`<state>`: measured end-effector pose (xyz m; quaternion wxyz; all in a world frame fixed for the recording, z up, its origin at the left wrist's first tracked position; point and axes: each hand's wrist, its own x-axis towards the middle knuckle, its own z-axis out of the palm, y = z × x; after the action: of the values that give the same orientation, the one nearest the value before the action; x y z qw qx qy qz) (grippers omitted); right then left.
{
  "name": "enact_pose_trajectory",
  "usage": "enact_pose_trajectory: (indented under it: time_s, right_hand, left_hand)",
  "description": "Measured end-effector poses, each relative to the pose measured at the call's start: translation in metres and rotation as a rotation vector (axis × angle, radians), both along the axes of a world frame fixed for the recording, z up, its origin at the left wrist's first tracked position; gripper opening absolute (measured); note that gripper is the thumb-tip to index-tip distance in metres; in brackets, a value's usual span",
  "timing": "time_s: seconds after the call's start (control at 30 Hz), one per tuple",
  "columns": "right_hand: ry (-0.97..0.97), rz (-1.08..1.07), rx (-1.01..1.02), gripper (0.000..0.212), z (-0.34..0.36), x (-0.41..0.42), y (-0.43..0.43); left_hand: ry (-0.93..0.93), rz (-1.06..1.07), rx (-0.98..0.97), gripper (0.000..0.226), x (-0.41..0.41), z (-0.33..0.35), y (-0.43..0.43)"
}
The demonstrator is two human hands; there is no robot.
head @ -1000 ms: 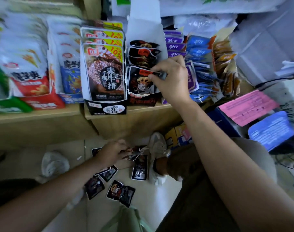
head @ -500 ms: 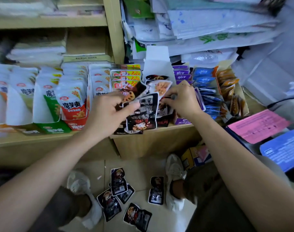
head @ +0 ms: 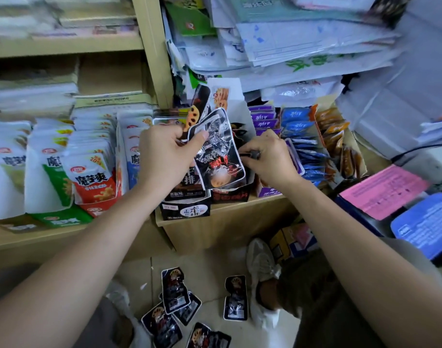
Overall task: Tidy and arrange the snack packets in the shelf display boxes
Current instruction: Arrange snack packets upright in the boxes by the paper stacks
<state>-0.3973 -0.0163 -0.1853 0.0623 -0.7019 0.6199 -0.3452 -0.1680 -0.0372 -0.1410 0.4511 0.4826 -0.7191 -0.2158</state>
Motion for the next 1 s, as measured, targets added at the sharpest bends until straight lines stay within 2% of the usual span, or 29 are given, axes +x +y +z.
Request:
enact_pose_trajectory:
  time_s: [0.17, 0.27, 0.4, 0.5, 0.77, 0.87, 1.0]
  right_hand:
    - [0.003, 0.039, -0.007, 0.011, 0.003, -0.003, 0.000]
    - [0.046, 0.061, -0.008, 0.008, 0.003, -0.006, -0.001]
    - [0.044, 0.071, 0.041, 0.009, 0.005, -0.011, -0.001]
    - [0.051, 0.096, 0.056, 0.011, 0.004, -0.013, 0.000]
    - [0.034, 0.146, 0.037, 0.010, 0.006, -0.009, 0.009]
    - [-0.073, 0.088, 0.079, 0.015, 0.004, -0.011, 0.008]
    - [-0.142, -0.022, 0.070, 0.022, 0.002, -0.004, 0.010]
  left_hand:
    - [0.092, -0.023, -0.061, 0.058, -0.007, -0.002, -0.002]
    - [0.078, -0.061, -0.058, 0.043, -0.012, -0.006, -0.003]
    - [0.030, -0.072, -0.065, 0.061, -0.015, -0.015, -0.002]
    - [-0.001, -0.059, -0.064, 0.063, -0.016, -0.015, -0.003]
    - [0.034, -0.052, 0.149, 0.058, -0.020, -0.020, -0.007]
    - [-0.060, -0.093, 0.176, 0.050, -0.023, -0.015, -0.007]
    - [-0.106, -0.131, 0.199, 0.051, -0.022, -0.010, -0.009]
